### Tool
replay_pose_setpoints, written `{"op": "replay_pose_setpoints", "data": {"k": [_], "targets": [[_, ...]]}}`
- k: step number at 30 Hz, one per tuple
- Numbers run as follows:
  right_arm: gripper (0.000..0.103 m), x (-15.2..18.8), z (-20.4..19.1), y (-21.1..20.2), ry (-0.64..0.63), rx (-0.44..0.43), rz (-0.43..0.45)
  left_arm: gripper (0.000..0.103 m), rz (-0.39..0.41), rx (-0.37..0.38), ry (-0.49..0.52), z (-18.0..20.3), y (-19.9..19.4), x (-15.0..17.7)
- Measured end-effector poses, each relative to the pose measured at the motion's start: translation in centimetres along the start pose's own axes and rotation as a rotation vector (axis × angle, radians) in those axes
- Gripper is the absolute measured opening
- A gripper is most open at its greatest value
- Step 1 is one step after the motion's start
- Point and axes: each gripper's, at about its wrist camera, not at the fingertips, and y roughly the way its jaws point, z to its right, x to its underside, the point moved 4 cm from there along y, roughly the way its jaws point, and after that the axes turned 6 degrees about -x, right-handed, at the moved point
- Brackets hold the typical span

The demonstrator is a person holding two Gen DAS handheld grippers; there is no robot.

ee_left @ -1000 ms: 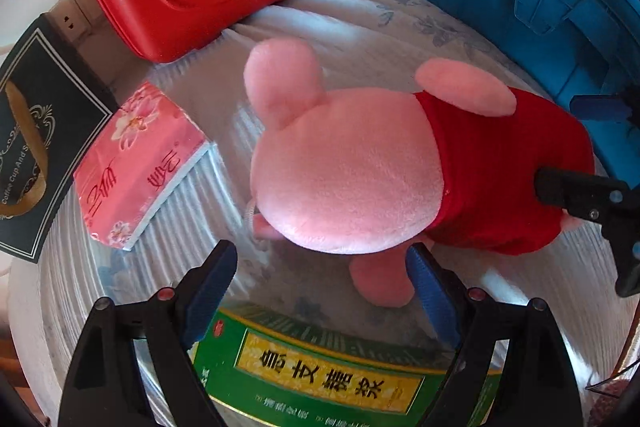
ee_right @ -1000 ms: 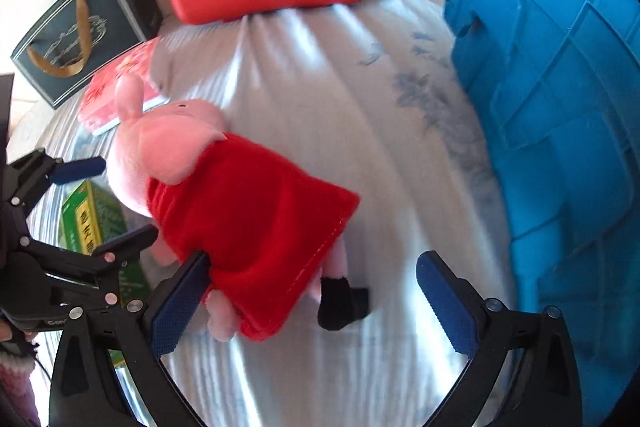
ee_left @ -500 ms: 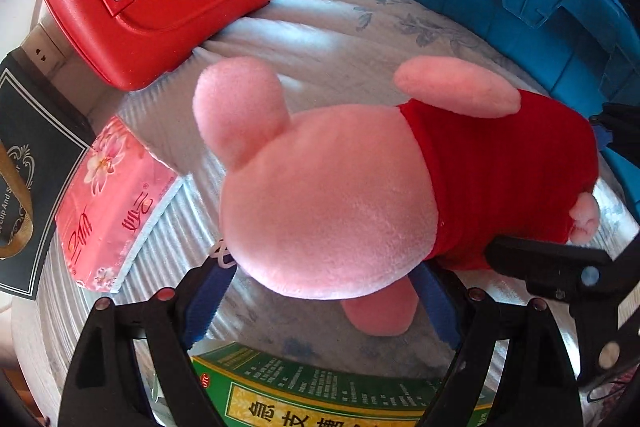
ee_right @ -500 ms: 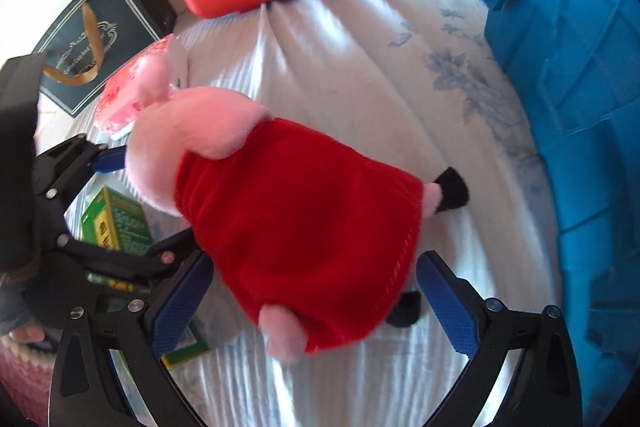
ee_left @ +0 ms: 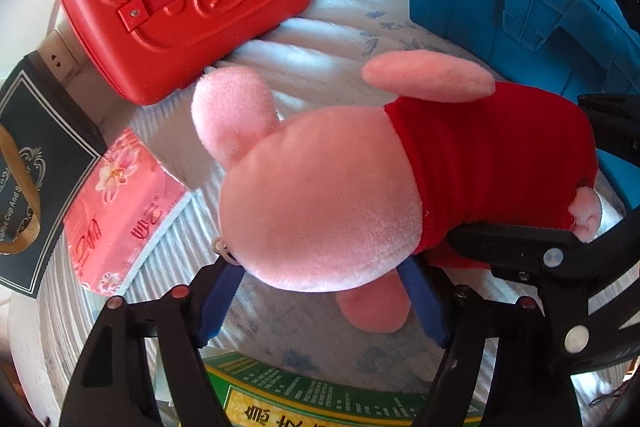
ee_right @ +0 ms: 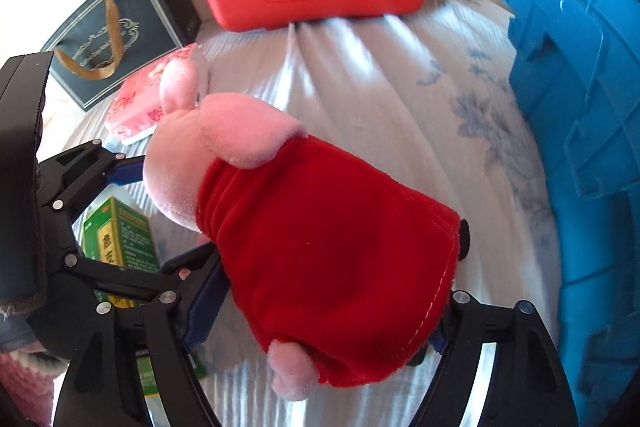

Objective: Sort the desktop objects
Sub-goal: 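Lower the right gripper onto the pink pig in the red dress and close, then lift the red-dress pig and carry it over the blue bin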

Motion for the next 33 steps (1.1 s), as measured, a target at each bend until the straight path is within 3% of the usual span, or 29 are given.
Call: {"op": "replay_pose_setpoints", "data": {"k": [8, 20, 26, 33], "targets": [[0.08, -1.2, -2.1, -3.9, -0.076, 0.0, 0.083, 0.076, 0.097, -0.05, -0.034, -1.5, -5.2, -1.0], [0.08, -1.9, -7.0, -14.9, -0.191, -0.011, 0.255, 0.076, 0.258, -0.148, -0.107, -2.2, -17.0, -1.7], [0.08, -0.5, -8.3, -21.3, -0.238, 0.004, 0.34, 0.076, 0.343, -0.189, -0.108, -0.2, -23.5, -2.2], [0.08, 2.2, -7.4, -28.9, -0.237, 0.06, 0.427, 0.076, 0.434, -0.193, -0.068, 4.8, -30.0, -3.8]]}}
